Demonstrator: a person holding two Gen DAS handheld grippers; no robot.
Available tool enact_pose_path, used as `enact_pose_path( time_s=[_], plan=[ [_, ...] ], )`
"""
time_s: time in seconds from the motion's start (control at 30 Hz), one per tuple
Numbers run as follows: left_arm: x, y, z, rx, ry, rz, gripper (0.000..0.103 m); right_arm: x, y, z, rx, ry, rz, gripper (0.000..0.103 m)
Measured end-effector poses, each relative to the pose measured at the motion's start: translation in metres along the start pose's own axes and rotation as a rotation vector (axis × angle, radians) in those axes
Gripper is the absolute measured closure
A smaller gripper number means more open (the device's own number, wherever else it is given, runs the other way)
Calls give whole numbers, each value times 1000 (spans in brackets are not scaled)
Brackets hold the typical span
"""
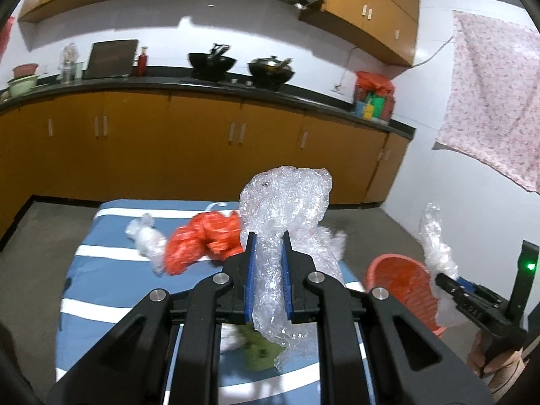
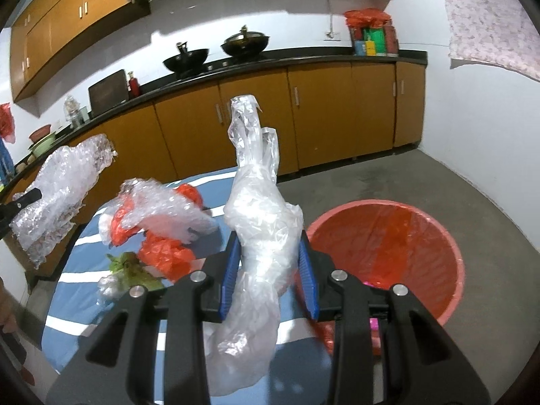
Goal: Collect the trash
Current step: 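Carry both clear bags over the orange basket and open both tools to drop them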
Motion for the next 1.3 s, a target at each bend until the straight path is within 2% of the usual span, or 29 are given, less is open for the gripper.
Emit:
enact_pose_path(
  time_s=[0.37, 0.77, 1.3],
  plan=[
    [26, -79, -6, 29, 8, -153, 90, -12, -57, 4, 33, -16, -101, 69],
    [69, -157, -43, 52, 89, -298, 90, -10, -116, -4, 67, 5, -201, 69],
    [116, -201, -91, 84, 207, -374, 90, 22, -162, -21, 111, 40, -258, 69]
  ],
)
Point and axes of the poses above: each gripper's, at about its wrist camera, not at the fingertips, and x roughly the way its jaws point, y to its left, z to its top, the point moved 3 cm from there along x, roughly the way its jaws point, and after that the axes turned 14 degrees about -y, right-handed, at the moved point
